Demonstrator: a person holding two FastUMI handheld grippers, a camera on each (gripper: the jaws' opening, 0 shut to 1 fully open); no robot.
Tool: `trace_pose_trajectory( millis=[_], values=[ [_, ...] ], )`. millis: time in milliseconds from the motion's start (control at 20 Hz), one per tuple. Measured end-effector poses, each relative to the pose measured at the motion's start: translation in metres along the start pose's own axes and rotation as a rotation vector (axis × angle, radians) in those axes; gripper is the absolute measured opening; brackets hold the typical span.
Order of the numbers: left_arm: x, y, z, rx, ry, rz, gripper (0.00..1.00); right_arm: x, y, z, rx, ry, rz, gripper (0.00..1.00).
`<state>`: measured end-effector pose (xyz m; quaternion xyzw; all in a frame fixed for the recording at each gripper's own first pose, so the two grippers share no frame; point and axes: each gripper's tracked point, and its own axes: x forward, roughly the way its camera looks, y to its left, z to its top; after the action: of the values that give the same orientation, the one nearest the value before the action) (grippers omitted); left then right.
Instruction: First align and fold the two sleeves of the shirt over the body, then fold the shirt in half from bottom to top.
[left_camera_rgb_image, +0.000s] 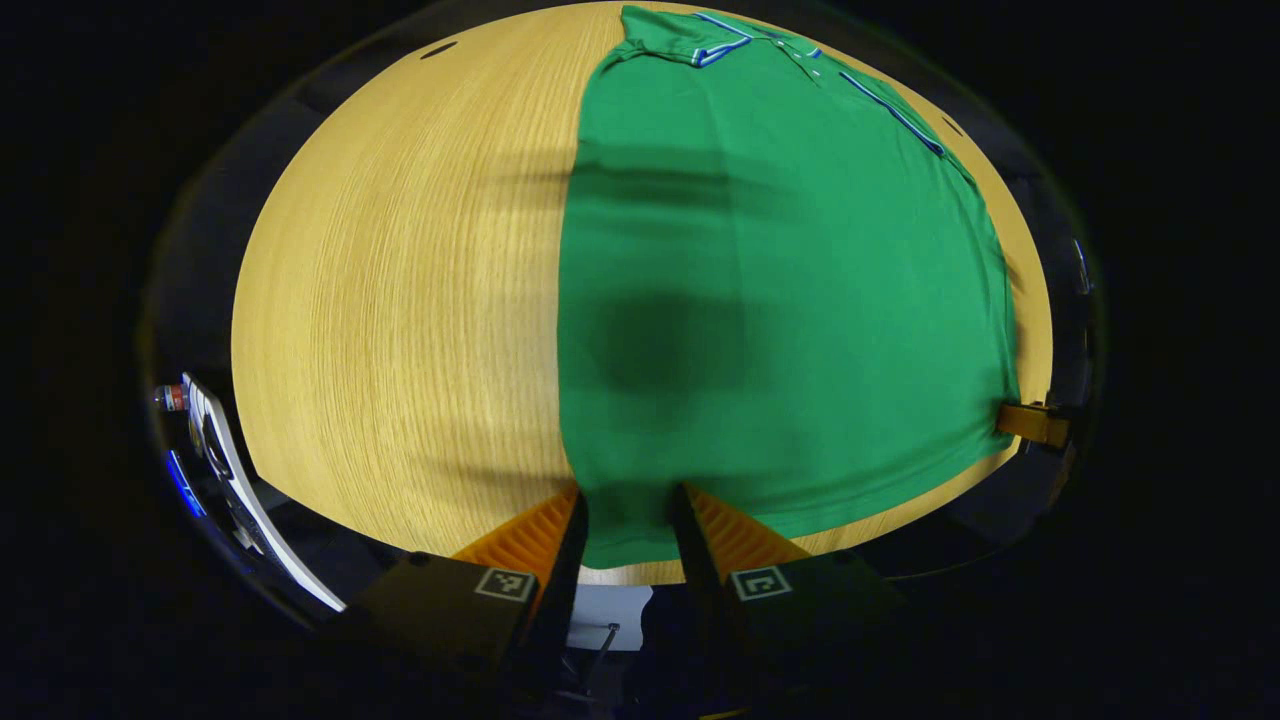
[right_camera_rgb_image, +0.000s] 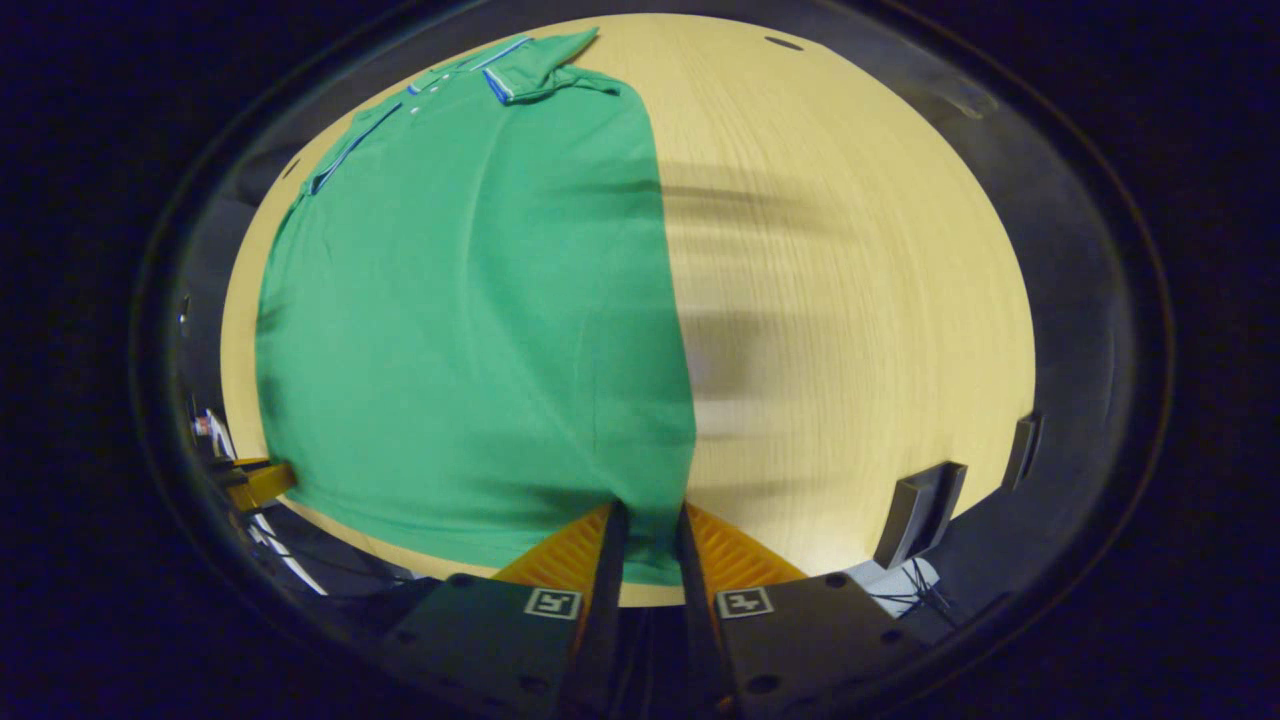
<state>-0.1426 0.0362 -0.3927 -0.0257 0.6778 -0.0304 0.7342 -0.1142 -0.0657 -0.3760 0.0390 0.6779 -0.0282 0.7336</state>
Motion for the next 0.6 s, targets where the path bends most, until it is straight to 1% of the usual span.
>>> trace_pose_trajectory(
  millis=[50, 100, 150, 200, 250, 350, 400, 500, 600],
  values=[
    [-0.0007, -0.0022, 0.0013, 0.001, -0.007, -0.003, 0.52, -0.0002, 0.0004, 0.0005, -0.02, -0.004, 0.0, 0.28],
    [-0.0013, -0.0028, 0.0003, -0.007, -0.018, -0.005, 0.41, 0.0, -0.0001, 0.001, -0.043, -0.009, -0.001, 0.21],
    [-0.0005, -0.0042, 0.0029, -0.011, -0.027, -0.013, 0.35, -0.001, 0.003, 0.0029, -0.064, -0.02, 0.008, 0.27],
    [-0.0005, -0.0057, 0.0029, 0.004, -0.041, -0.026, 0.26, -0.0008, 0.0039, 0.003, -0.06, -0.03, 0.007, 0.15],
    [-0.0008, -0.0073, 0.0028, 0.009, -0.054, -0.048, 0.22, -0.0001, 0.004, 0.0054, -0.069, -0.04, 0.006, 0.02],
    [-0.002, -0.0058, 0.0036, -0.038, -0.068, -0.077, 0.06, -0.0001, 0.0045, 0.0045, -0.101, -0.045, 0.002, 0.02],
    [-0.0019, -0.0067, 0.0054, -0.035, -0.069, -0.085, 0.04, -0.0004, 0.0042, 0.0048, -0.106, -0.05, 0.001, 0.02],
    [-0.0016, -0.0078, 0.0052, -0.035, -0.071, -0.085, 0.03, -0.0004, 0.0041, 0.0046, -0.103, -0.048, 0.007, 0.02],
    [-0.003, -0.008, 0.0026, -0.008, -0.078, -0.078, 0.03, -0.0012, 0.0059, 0.0047, -0.08, -0.056, 0.038, 0.03]
  ],
)
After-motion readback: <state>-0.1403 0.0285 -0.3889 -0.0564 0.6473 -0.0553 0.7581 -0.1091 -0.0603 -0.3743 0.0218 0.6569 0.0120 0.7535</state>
